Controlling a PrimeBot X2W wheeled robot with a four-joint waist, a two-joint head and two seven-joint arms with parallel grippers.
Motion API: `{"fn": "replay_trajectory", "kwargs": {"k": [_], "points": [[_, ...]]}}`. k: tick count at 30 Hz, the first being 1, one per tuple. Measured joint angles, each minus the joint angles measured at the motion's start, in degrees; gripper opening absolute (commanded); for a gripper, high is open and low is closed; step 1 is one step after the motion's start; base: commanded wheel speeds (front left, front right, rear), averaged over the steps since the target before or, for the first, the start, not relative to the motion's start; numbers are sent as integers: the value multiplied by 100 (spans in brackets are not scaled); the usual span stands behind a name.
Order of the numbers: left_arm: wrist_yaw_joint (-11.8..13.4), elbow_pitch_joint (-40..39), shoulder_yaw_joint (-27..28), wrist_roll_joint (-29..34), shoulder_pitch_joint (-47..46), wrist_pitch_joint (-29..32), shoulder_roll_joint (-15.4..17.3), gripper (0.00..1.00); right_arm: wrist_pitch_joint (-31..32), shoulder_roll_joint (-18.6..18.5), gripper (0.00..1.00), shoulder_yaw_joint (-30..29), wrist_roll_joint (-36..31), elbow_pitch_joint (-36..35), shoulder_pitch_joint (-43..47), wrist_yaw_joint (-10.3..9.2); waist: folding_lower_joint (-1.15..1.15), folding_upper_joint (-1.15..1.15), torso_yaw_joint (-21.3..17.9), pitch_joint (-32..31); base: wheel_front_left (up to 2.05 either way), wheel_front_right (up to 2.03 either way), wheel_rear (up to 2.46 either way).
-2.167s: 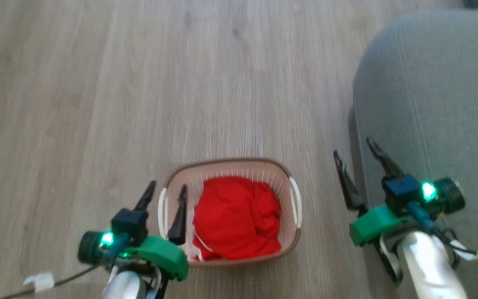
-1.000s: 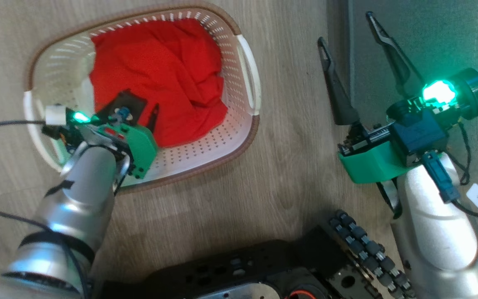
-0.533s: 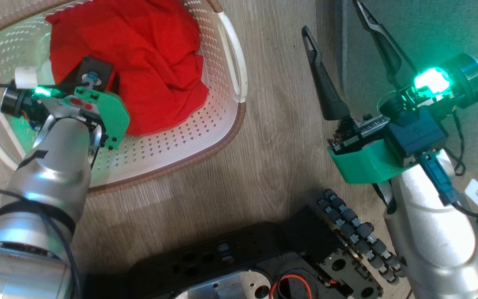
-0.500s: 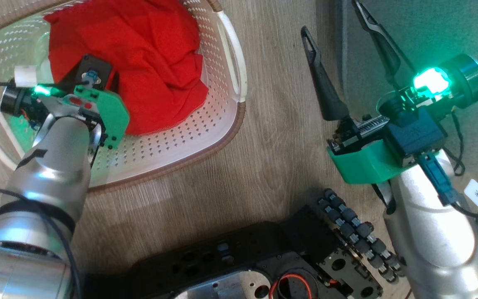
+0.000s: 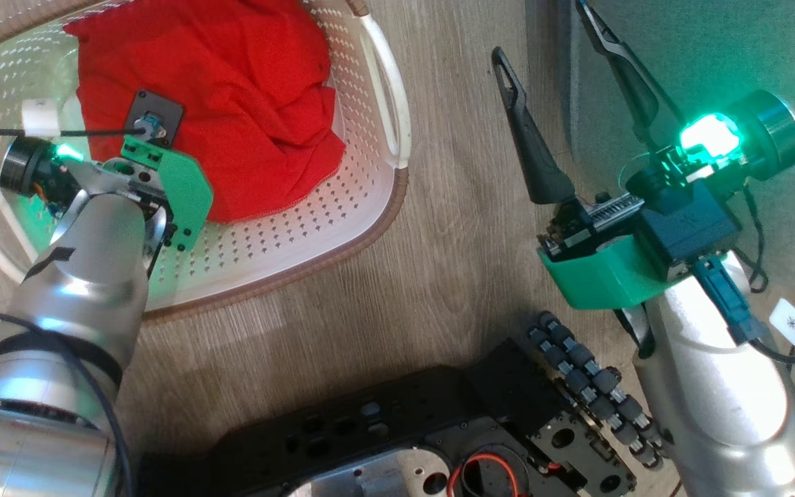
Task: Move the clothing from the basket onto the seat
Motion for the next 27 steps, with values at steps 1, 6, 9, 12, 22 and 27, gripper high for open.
{"fn": "replay_trajectory", "kwargs": {"k": [1, 6, 9, 12, 22, 27], "points": [[-37, 7, 25, -38, 0, 0, -3, 0, 0, 0, 100, 7, 0, 5, -8, 0, 0, 0, 8, -4, 0, 0, 0], [-100, 30, 45, -135, 2, -27, -20, 0, 0, 0, 100, 12, -1, 45, -173, 0, 0, 0, 39, -84, 0, 0, 0], [-103, 32, 54, -204, 13, -96, -52, 0, 0, 0, 100, 9, -2, 91, -254, 0, 0, 0, 68, -170, 0, 0, 0], [-151, 46, 91, -302, 51, -212, -87, 0, -1, 0, 100, 7, -13, 183, -267, 0, 0, 0, 126, -359, 0, 0, 0], [-153, -16, 165, -619, 613, -412, -318, 0, -5, -2, 100, -75, -159, 573, -201, 0, -1, 0, 360, -1306, 0, 0, 0], [-234, -587, 254, -757, 967, -413, -413, 0, -5, -4, 100, -197, -170, 692, -64, 0, -1, 1, 498, -1872, 0, 0, 0]]}}
